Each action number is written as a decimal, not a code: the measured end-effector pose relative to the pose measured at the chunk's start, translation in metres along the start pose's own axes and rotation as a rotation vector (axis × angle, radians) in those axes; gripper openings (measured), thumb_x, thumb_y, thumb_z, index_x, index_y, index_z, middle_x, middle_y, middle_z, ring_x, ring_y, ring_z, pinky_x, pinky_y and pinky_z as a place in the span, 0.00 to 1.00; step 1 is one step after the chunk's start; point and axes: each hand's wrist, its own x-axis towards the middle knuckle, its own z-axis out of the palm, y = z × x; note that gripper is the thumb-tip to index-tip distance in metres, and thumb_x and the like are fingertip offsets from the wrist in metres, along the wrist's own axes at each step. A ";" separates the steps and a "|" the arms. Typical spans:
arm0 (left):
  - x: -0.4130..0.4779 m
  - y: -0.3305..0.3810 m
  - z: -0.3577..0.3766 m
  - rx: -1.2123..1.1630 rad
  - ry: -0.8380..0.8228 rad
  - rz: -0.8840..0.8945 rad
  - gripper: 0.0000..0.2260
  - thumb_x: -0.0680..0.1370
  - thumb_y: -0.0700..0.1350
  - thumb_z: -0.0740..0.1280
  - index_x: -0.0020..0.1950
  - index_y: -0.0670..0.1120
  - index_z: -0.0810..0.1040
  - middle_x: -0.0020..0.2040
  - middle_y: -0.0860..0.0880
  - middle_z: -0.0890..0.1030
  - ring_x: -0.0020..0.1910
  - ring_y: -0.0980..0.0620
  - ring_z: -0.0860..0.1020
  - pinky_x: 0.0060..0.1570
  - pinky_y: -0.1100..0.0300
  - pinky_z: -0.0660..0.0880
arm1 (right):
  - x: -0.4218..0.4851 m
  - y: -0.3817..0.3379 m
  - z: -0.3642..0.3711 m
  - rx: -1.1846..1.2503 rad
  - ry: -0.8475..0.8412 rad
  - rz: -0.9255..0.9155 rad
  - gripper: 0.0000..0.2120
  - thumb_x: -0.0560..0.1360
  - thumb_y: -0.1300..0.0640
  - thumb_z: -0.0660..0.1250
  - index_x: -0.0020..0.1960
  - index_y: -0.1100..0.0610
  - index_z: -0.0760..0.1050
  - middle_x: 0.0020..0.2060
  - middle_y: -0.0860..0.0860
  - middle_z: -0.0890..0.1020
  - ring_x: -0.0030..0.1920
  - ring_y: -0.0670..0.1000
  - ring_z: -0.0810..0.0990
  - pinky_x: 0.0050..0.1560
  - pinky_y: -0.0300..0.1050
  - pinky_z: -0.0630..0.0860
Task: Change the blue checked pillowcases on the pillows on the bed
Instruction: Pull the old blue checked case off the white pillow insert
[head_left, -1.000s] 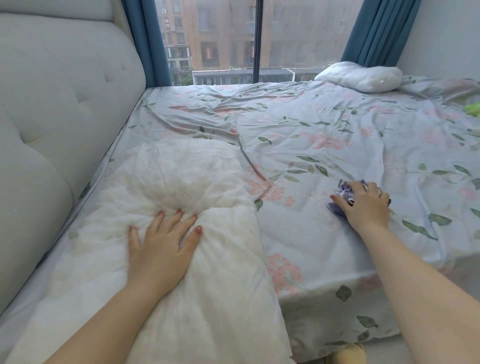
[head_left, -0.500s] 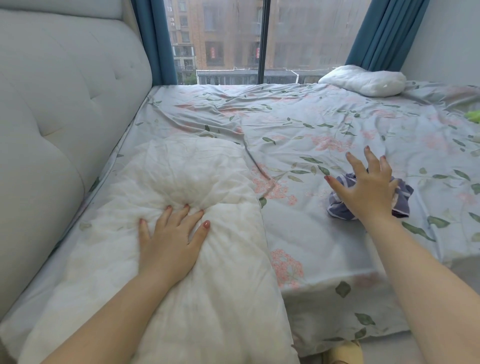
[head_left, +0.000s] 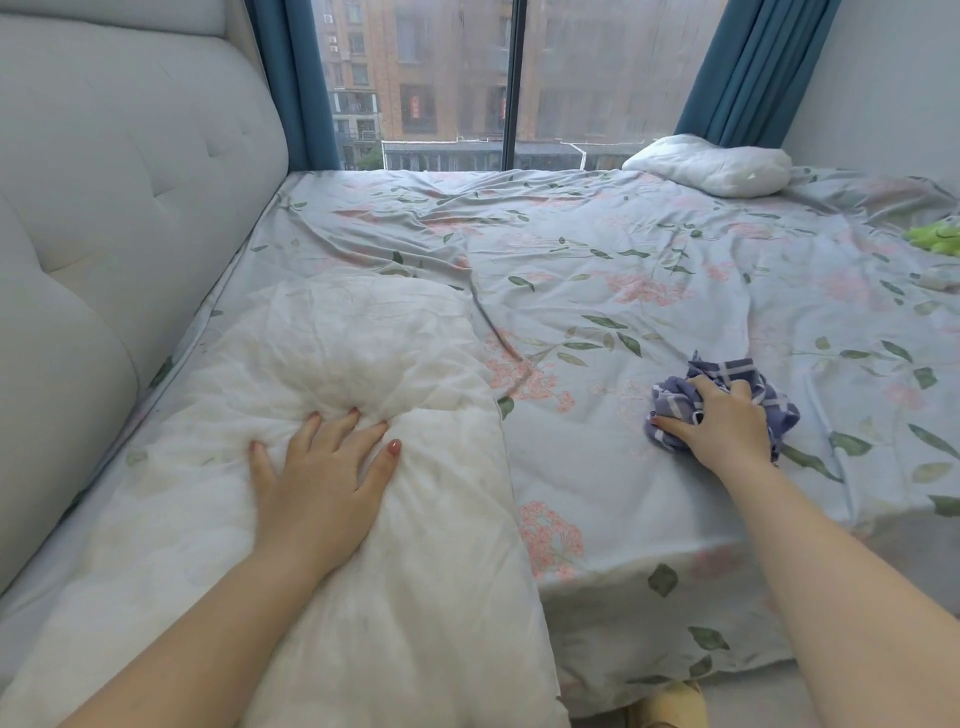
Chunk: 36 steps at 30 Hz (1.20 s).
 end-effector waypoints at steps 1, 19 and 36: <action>0.002 0.004 0.000 -0.011 0.000 -0.010 0.26 0.78 0.67 0.42 0.74 0.67 0.62 0.78 0.63 0.57 0.79 0.54 0.50 0.72 0.34 0.39 | 0.003 0.001 -0.002 0.025 0.024 0.006 0.26 0.68 0.37 0.73 0.56 0.52 0.72 0.55 0.61 0.71 0.52 0.65 0.75 0.46 0.52 0.71; 0.036 0.064 0.019 -0.106 0.013 0.140 0.22 0.81 0.63 0.48 0.75 0.66 0.60 0.80 0.62 0.52 0.80 0.55 0.45 0.73 0.37 0.40 | 0.019 0.013 -0.037 -0.113 0.182 0.125 0.50 0.66 0.19 0.43 0.79 0.49 0.52 0.80 0.48 0.46 0.74 0.63 0.54 0.72 0.64 0.51; -0.017 -0.041 -0.057 0.047 -0.004 -0.277 0.35 0.74 0.75 0.44 0.79 0.64 0.46 0.81 0.55 0.46 0.79 0.43 0.47 0.73 0.33 0.45 | -0.151 -0.229 -0.015 0.566 -0.378 -0.229 0.40 0.73 0.28 0.57 0.78 0.42 0.50 0.76 0.53 0.59 0.74 0.60 0.59 0.68 0.56 0.64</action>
